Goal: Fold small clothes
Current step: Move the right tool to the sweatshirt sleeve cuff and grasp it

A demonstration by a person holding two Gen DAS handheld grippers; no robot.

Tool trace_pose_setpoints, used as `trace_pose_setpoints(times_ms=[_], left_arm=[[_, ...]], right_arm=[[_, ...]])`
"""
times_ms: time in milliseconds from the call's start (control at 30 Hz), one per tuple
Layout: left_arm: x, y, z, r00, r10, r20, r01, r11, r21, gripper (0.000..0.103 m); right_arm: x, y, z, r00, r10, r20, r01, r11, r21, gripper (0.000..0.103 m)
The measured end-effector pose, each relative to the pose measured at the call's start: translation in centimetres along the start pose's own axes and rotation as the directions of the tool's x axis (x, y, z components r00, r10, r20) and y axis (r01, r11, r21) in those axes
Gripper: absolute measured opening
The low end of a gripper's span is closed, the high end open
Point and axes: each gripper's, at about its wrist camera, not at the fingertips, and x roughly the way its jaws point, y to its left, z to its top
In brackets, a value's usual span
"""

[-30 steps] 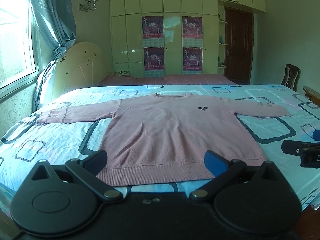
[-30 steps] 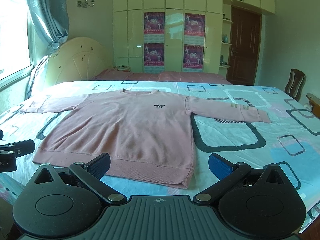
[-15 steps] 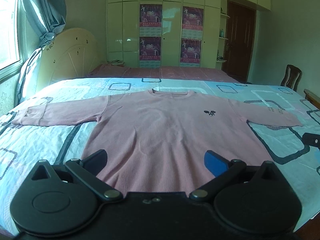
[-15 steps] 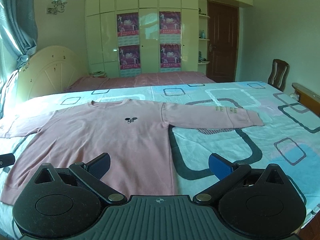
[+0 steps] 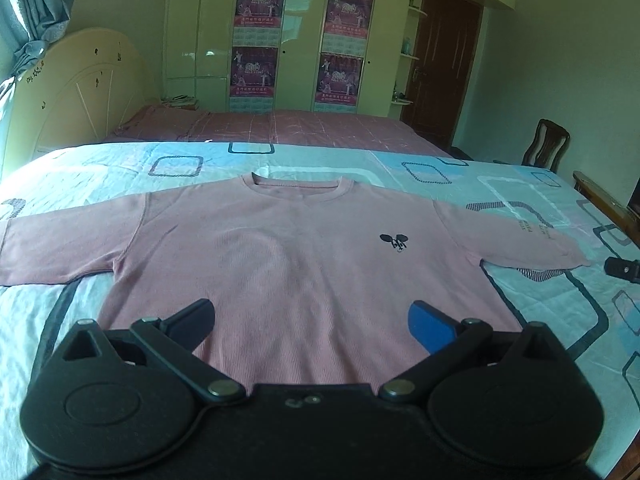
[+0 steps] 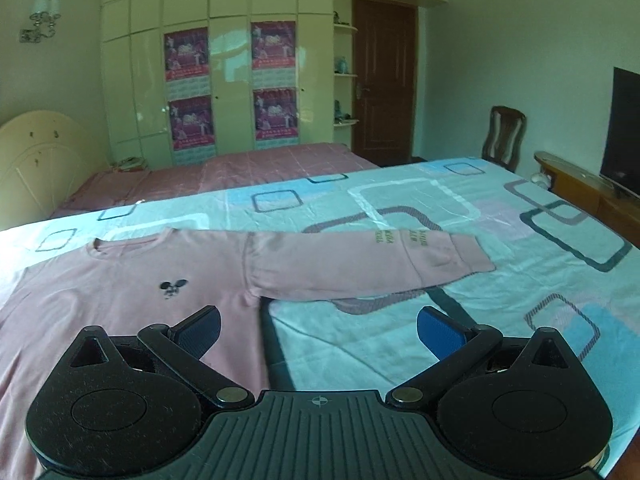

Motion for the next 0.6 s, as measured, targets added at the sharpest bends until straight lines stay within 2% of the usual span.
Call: trace_pose_setpoints(times_ms=[200,300,367,500,600], left_arm=[[3.3,-1.7,1.0,1.000,0.012,-0.019,-0.012,1.000,-0.010,0.102],[4.9,-2.7,1.8,0.998,0.061,-0.026,-0.061,0.998,-0.011,0.102],[6.1,-3.6,2.3,0.996,0.078,-0.044,-0.079,0.997,-0.019,0.102],[9.1,-5.9,3.2,0.989,0.117,-0.091,-0.116,0.993,0.013,0.102],[10.9,-7.5,3.7,0.987,0.116,-0.113,-0.115,0.993,0.016,0.102]], right_arm=[[4.7,-7.2,2.4,0.997,-0.078,0.018,0.075,0.989,0.126,0.103],[8.4,-10.8,3.4,0.997,-0.078,0.013,0.074,0.980,0.182,0.102],[11.3,-12.9,3.8,0.997,-0.078,-0.029,0.083,0.971,0.223,0.052],[16.3,-17.6,3.6,0.996,-0.039,-0.074,0.063,0.929,0.364,0.051],[19.3,-20.2,3.2,0.995,-0.005,-0.100,0.049,0.897,0.439,0.051]])
